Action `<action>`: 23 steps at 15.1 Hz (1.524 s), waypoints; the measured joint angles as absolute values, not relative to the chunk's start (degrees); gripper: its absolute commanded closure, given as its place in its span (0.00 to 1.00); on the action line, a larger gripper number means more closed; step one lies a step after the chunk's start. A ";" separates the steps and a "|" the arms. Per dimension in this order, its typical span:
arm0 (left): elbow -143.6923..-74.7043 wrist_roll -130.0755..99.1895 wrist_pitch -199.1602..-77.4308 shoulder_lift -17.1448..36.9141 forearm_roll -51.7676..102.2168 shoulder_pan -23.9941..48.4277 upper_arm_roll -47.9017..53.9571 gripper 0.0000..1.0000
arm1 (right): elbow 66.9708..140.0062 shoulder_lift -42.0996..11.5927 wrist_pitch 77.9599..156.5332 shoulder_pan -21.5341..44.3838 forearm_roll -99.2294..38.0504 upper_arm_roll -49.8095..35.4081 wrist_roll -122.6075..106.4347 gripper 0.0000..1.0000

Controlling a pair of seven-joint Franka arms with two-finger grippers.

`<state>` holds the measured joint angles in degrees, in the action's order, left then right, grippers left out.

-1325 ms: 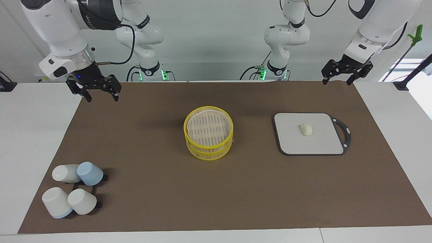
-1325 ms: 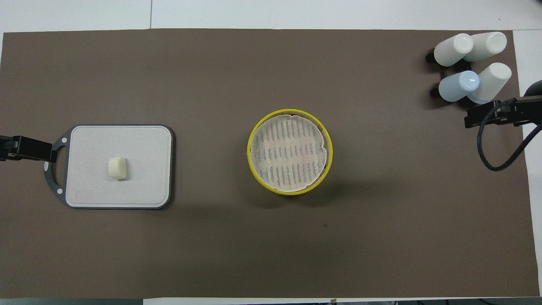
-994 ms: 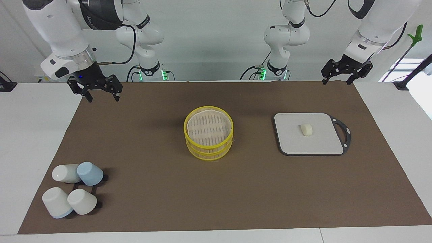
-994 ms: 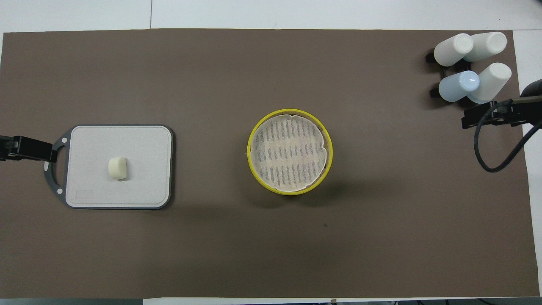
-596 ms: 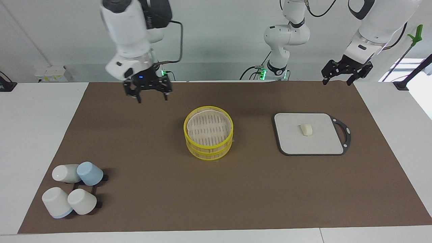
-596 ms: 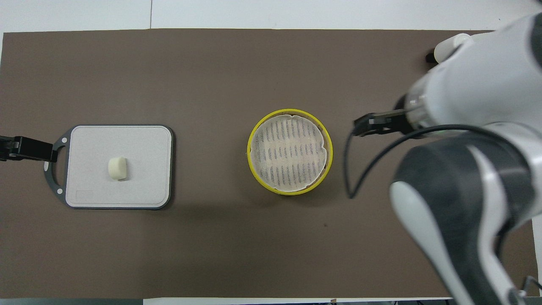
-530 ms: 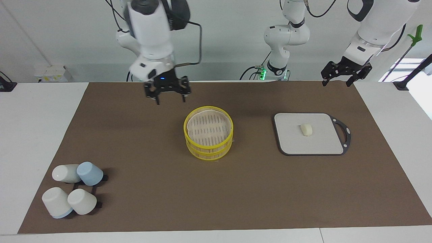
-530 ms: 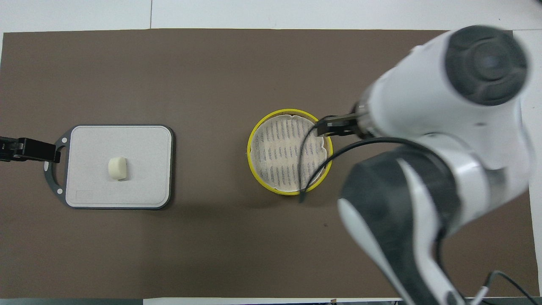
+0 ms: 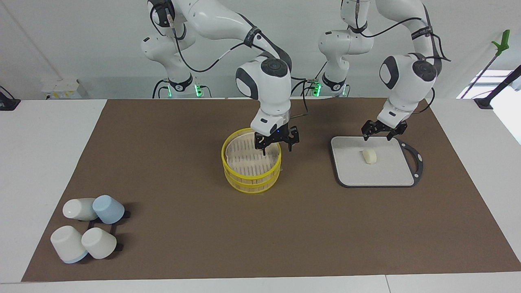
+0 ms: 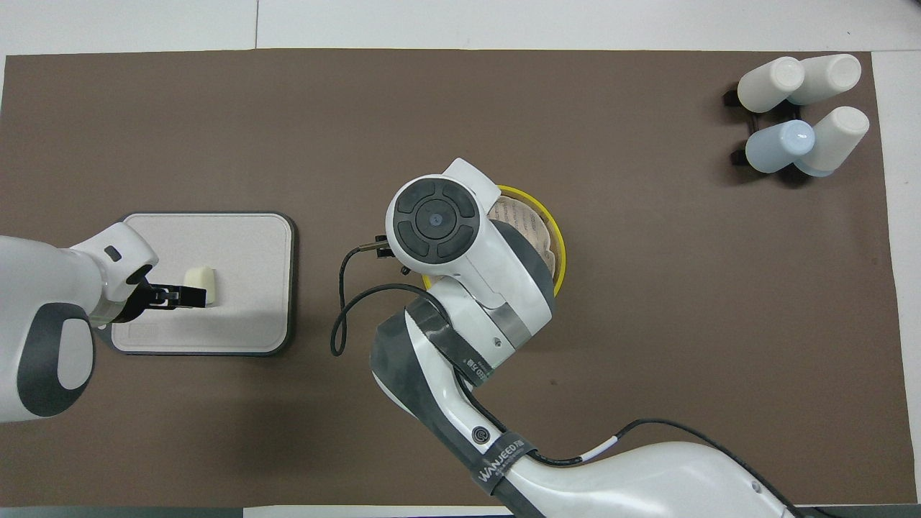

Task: Place bun in steamer
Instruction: 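Lift the lid with the right gripper while the left gripper grasps the bun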

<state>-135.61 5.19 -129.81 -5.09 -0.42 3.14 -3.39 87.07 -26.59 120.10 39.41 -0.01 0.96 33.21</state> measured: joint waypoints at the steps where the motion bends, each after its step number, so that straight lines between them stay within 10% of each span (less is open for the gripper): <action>1: -136.10 5.04 -131.93 -3.32 -0.42 3.14 -3.37 0.00 | 88.00 -26.75 120.47 39.71 -0.01 0.96 33.48 0.00; 6: -136.01 3.94 -137.68 0.90 -0.42 3.14 -3.25 0.00 | 89.34 -26.16 120.52 40.48 -0.01 1.05 33.58 0.03; 12: -136.00 3.71 -140.20 1.98 -0.37 3.15 -3.17 0.64 | 90.35 -25.45 120.52 41.87 -0.01 1.07 33.79 0.01; 14: -136.00 3.67 -140.72 2.10 -0.36 3.16 -3.09 0.69 | 90.58 -25.44 120.52 42.16 -0.01 1.07 33.87 0.58; 17: -135.98 3.60 -140.79 2.10 -0.36 3.17 -3.04 0.69 | 90.77 -25.35 120.47 42.15 -0.23 1.20 33.97 0.93; 23: -132.05 3.46 -134.82 2.10 0.49 3.21 -2.95 0.69 | 90.95 -25.24 119.63 42.15 -0.37 1.21 34.04 1.00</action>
<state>-132.05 3.46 -134.82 2.10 0.49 3.21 -2.95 90.95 -25.24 119.63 42.15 -0.37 1.21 34.04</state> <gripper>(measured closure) 0.687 0.863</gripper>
